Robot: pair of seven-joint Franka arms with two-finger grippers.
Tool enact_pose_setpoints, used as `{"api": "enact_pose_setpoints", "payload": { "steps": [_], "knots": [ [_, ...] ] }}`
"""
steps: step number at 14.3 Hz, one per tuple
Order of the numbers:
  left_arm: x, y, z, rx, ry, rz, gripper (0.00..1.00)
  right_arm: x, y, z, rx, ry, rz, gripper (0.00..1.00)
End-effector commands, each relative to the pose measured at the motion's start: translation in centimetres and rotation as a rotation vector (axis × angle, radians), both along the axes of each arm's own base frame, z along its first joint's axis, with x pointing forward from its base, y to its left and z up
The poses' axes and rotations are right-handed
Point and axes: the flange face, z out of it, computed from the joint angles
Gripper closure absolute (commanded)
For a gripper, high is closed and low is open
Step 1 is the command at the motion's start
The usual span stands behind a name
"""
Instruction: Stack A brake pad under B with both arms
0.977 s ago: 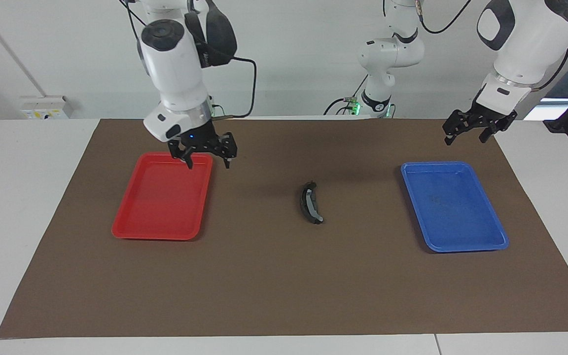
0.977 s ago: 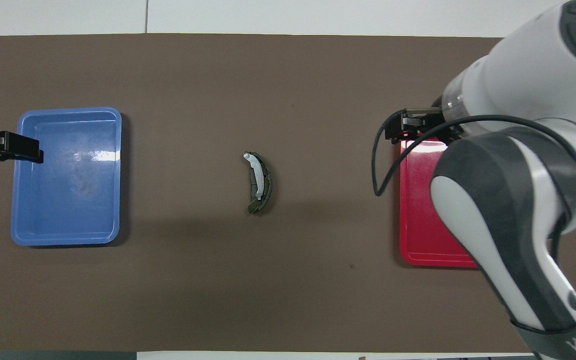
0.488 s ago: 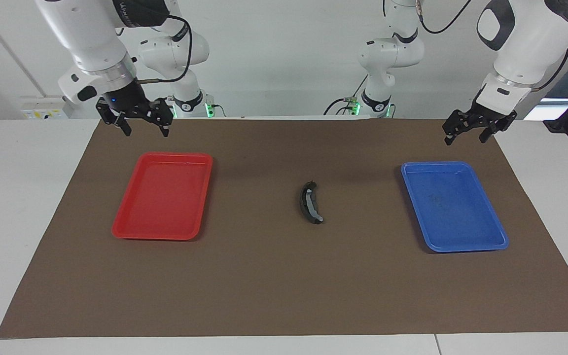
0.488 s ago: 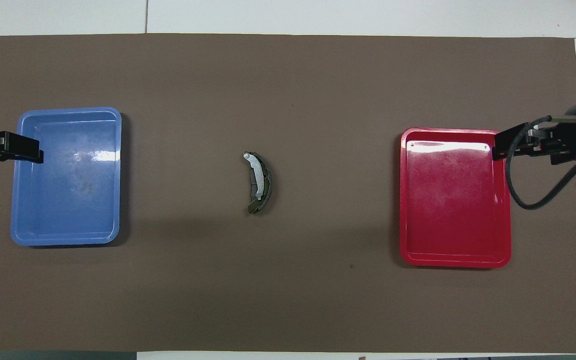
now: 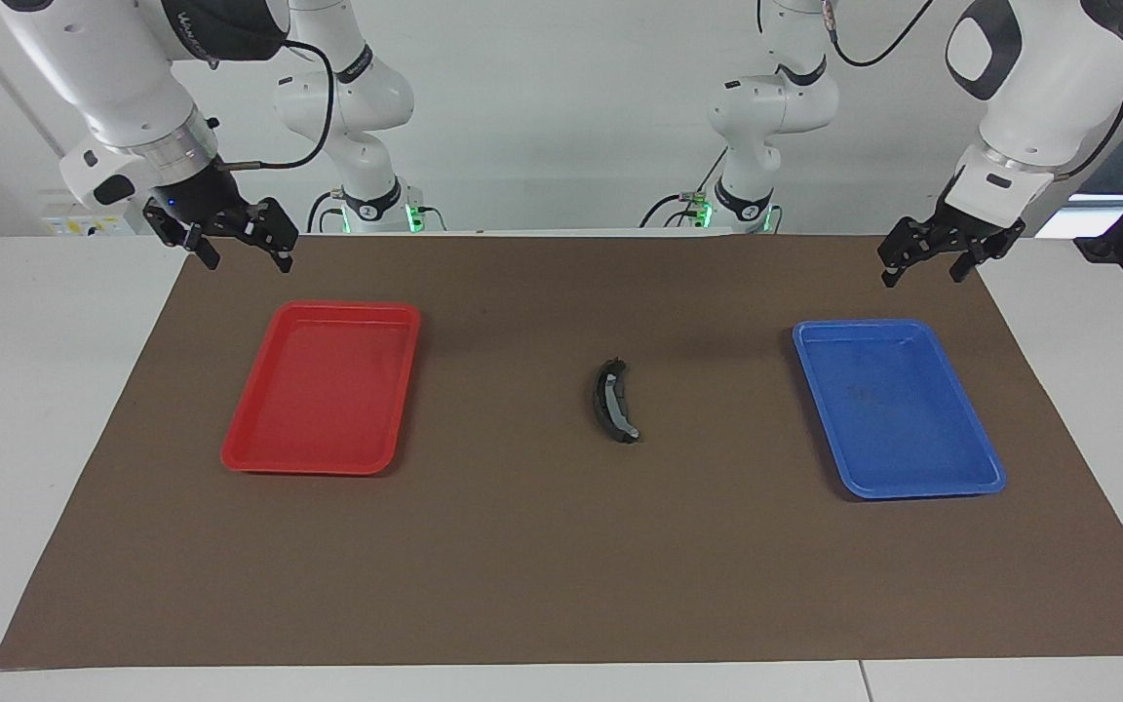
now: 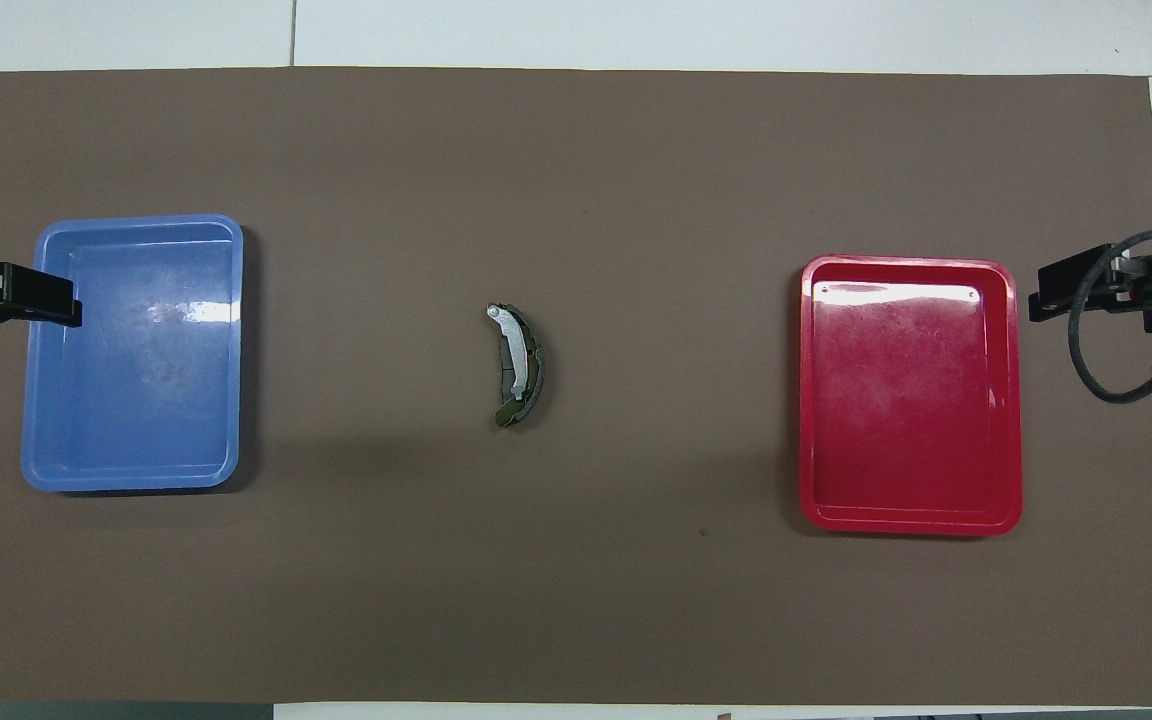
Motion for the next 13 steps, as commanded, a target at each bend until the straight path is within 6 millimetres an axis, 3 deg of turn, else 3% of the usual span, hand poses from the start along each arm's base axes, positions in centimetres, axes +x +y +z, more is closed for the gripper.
{"api": "enact_pose_setpoints", "payload": {
  "steps": [1, 6, 13],
  "knots": [
    [-0.7, 0.4, 0.0, 0.022, -0.002, 0.007, 0.00, -0.6, -0.9, 0.4, -0.007, 0.016, -0.002, 0.01],
    [-0.7, 0.6, 0.0, 0.022, -0.002, 0.012, 0.00, -1.0, -4.3, 2.4, 0.010, -0.003, -0.049, 0.01],
    [-0.8, 0.6, 0.1, 0.020, -0.002, 0.009, 0.00, -1.4, -4.9, 1.6, -0.002, -0.009, -0.039, 0.01]
  ]
}}
